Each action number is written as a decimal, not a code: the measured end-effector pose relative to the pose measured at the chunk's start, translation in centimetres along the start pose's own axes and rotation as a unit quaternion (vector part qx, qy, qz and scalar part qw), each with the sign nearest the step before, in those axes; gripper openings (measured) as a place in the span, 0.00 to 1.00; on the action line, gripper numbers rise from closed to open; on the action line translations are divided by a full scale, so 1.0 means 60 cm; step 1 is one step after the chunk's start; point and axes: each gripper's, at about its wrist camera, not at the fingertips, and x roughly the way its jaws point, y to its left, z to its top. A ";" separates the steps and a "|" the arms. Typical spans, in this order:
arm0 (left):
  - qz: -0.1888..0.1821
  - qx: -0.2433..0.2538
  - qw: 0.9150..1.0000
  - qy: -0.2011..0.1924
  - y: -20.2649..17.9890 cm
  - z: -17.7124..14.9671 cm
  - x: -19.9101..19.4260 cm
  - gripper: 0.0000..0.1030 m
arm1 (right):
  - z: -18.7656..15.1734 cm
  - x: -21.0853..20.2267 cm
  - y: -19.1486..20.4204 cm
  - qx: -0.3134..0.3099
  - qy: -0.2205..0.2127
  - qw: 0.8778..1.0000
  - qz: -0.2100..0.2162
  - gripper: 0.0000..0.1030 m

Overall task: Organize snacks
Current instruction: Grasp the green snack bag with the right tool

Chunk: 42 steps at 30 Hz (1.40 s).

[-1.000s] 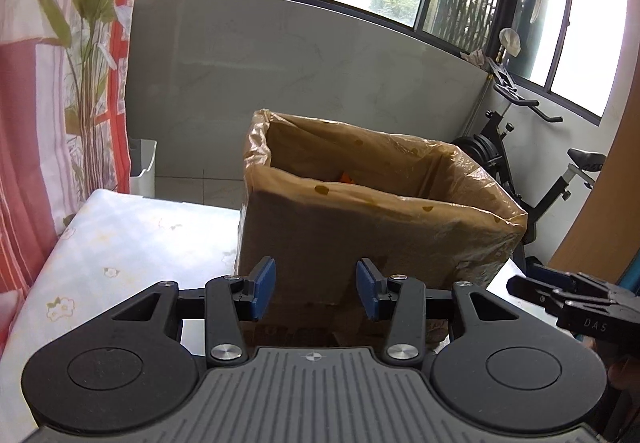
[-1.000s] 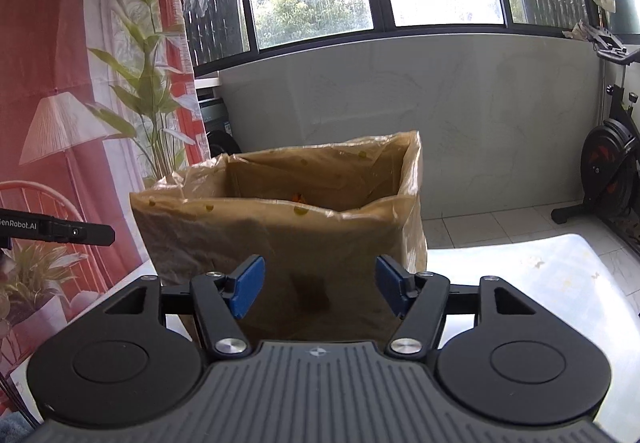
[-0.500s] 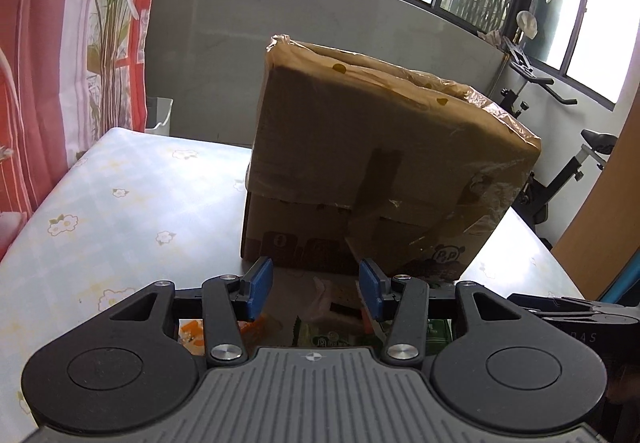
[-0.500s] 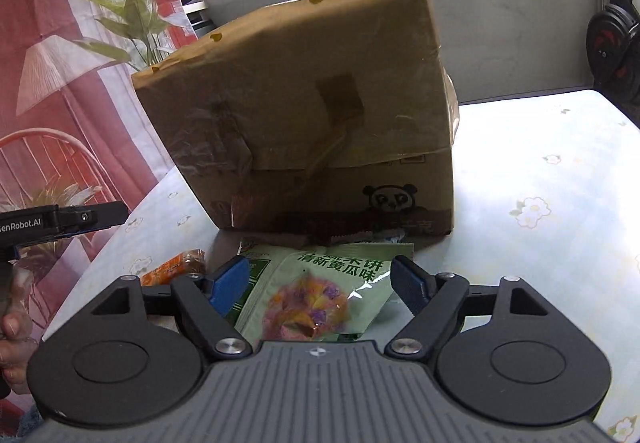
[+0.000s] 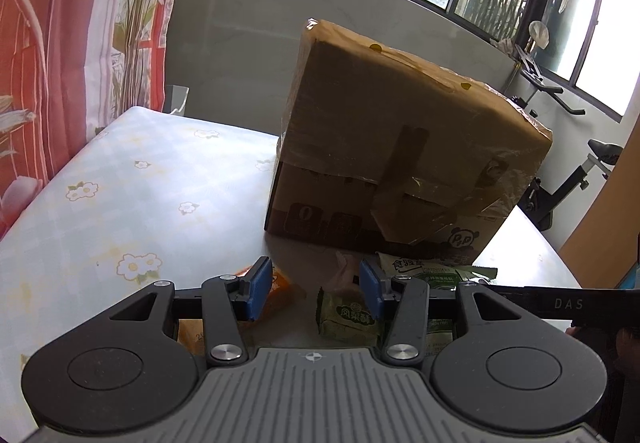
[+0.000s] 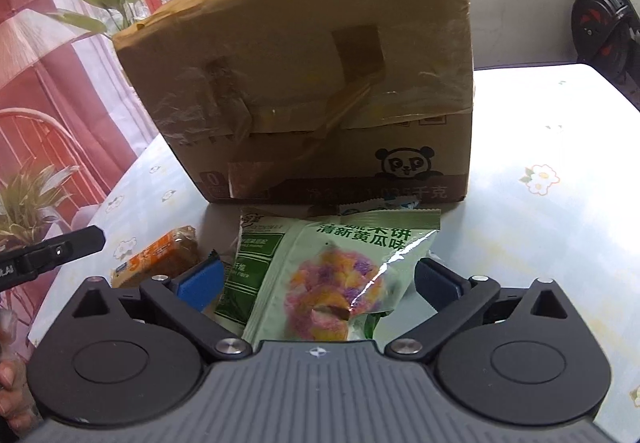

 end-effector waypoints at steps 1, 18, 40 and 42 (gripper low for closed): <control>-0.003 -0.002 1.000 0.002 0.000 -0.003 0.001 0.49 | 0.000 0.002 0.000 0.000 0.004 1.000 0.000 1.00; -0.013 0.005 1.000 0.018 -0.005 -0.041 0.012 0.49 | -0.044 0.027 0.014 -0.014 -0.006 1.000 0.006 1.00; 0.023 0.005 0.999 0.032 -0.018 -0.056 0.008 0.49 | -0.073 0.001 0.006 -0.083 -0.053 0.993 0.064 0.75; 0.027 0.007 0.999 0.034 -0.021 -0.057 0.007 0.49 | -0.074 -0.006 0.005 -0.084 -0.060 0.992 0.069 0.73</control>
